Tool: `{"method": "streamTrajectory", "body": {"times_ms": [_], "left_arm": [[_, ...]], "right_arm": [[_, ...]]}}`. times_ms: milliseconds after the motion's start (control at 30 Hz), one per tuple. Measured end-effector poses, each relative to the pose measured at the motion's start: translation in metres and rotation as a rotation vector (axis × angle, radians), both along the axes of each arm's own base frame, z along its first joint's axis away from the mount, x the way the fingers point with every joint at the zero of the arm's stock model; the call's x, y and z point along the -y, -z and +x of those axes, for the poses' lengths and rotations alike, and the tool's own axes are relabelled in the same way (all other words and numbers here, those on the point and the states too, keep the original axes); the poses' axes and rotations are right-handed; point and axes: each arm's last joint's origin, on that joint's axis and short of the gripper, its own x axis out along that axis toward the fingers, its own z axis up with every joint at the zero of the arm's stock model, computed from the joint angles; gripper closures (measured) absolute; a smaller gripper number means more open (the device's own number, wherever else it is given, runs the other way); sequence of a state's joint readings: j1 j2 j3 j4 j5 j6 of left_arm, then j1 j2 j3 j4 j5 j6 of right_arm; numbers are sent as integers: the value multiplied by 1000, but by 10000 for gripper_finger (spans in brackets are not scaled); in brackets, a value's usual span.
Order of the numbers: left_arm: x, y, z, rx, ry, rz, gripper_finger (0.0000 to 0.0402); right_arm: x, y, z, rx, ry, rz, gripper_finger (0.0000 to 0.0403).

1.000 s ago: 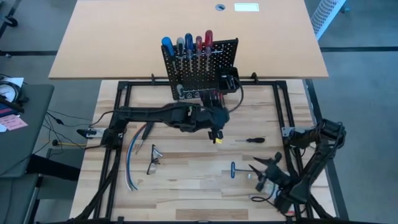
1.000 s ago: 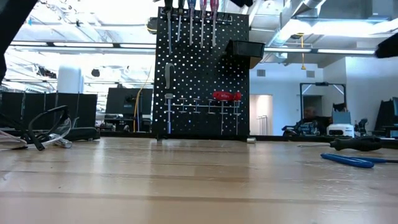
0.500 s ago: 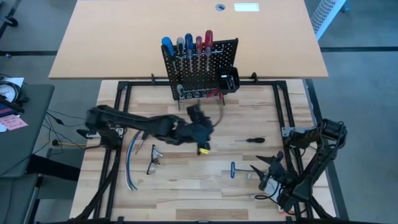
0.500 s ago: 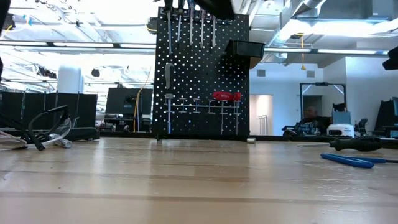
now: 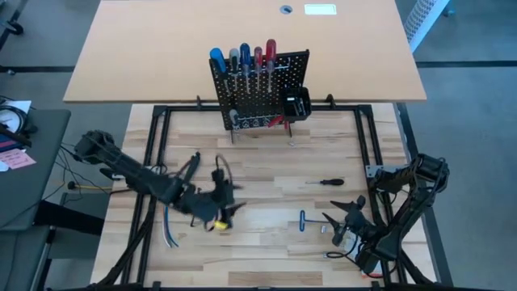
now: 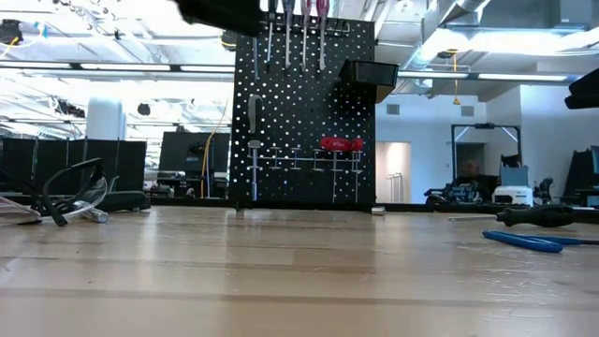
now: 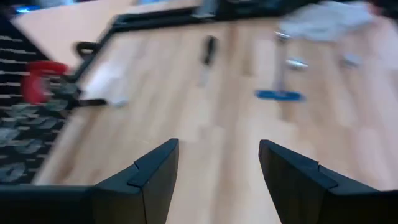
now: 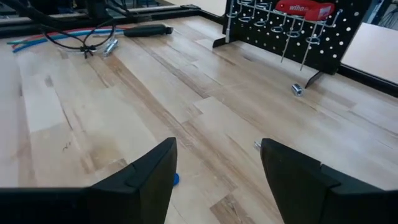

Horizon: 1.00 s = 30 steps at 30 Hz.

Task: Hang tools onto peg board
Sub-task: Put the extension bar into the black bin on the pegboard

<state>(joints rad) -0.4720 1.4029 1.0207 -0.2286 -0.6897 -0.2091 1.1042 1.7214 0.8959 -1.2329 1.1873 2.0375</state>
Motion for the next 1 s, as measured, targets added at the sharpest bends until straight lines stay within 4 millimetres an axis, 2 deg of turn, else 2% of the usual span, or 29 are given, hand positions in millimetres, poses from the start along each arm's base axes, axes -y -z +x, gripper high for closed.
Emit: {"method": "streamTrajectory", "body": {"times_ms": [133,233,400,500,667,833,1000], "left_arm": [[23,20,-17,-65,64,-15,183],[24,41,-26,-156,59,-63,183],[0,75,-43,-375,-101,-147,183],[-11,82,-50,-489,-152,-141,183],[-29,87,-56,-718,-96,-126,183],[-46,95,-52,-756,-60,-123,183],[-56,97,-49,-758,-95,-128,183]], "right_arm": [[1,1,7,-18,7,-11,163],[3,3,13,-26,18,-12,163],[3,5,22,-53,21,-20,163],[4,6,28,-74,22,-28,163],[4,8,34,-102,19,-31,163],[4,9,36,-142,21,-14,163],[4,9,35,-145,21,-16,163]]}}
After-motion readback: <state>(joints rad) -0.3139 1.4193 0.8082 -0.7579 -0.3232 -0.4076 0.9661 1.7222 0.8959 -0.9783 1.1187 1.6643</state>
